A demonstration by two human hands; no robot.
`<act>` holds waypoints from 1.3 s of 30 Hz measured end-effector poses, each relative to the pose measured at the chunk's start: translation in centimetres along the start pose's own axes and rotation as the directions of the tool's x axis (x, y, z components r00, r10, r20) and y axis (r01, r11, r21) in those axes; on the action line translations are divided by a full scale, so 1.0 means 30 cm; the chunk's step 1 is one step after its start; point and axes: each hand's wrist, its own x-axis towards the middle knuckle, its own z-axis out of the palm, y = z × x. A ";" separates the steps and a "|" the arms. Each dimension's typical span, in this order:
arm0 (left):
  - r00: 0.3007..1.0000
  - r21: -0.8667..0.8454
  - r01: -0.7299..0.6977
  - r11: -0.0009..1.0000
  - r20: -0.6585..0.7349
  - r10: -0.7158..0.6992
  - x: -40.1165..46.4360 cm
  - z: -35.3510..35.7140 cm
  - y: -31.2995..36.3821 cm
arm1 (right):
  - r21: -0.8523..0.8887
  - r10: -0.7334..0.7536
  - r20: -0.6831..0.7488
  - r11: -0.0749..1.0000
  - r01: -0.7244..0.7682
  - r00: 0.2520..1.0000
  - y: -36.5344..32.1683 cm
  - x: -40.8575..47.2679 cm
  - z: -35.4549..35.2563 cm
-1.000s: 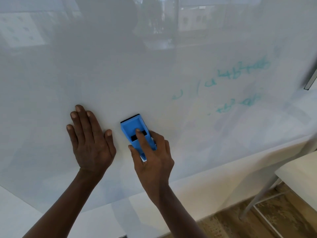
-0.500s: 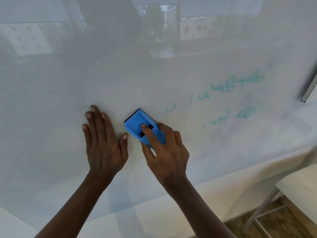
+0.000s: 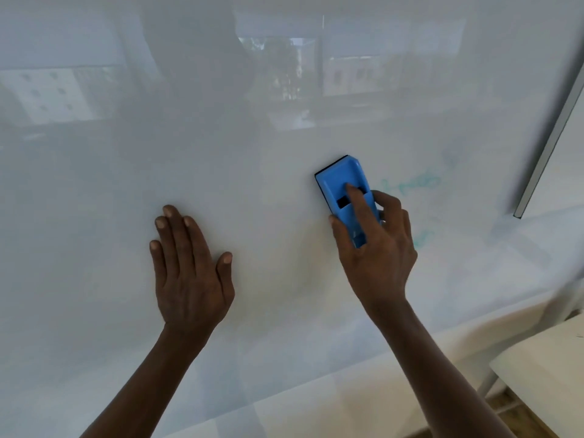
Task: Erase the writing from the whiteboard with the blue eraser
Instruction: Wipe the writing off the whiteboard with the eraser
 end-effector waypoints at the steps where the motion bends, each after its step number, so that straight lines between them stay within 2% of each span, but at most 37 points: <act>1: 1.000 0.005 -0.001 1.000 -0.001 0.001 -0.002 0.000 -0.002 | -0.004 0.011 0.005 1.000 -0.011 1.000 0.014 0.007 -0.002; 6: 1.000 -0.001 -0.008 1.000 -0.004 0.008 -0.004 -0.001 -0.006 | 0.064 0.146 -0.020 0.987 -0.145 0.989 0.056 0.041 -0.009; 11: 1.000 0.003 -0.005 1.000 -0.009 0.005 -0.005 0.002 -0.007 | 0.190 0.381 -0.067 0.912 -0.363 0.922 0.089 0.051 -0.003; 17: 1.000 -0.005 -0.004 1.000 -0.004 0.004 -0.012 0.001 -0.006 | 0.274 0.492 -0.069 0.846 -0.457 0.868 0.034 0.005 0.023; 23: 1.000 0.006 -0.006 1.000 -0.014 0.006 -0.014 0.004 -0.004 | 0.232 0.386 -0.004 0.898 -0.375 0.923 -0.132 -0.101 0.045; 29: 1.000 -0.020 0.001 1.000 -0.008 -0.002 -0.019 0.001 -0.006 | 0.184 0.219 0.070 0.956 -0.228 0.973 -0.224 -0.192 0.061; 35: 1.000 -0.050 -0.002 0.999 -0.004 0.002 -0.025 -0.001 -0.013 | 0.208 0.053 0.211 0.973 -0.098 0.976 -0.250 -0.343 0.091; 39: 1.000 -0.047 -0.003 0.999 0.001 0.003 -0.023 0.003 -0.015 | 0.185 -0.024 0.207 0.983 -0.015 0.978 -0.214 -0.415 0.111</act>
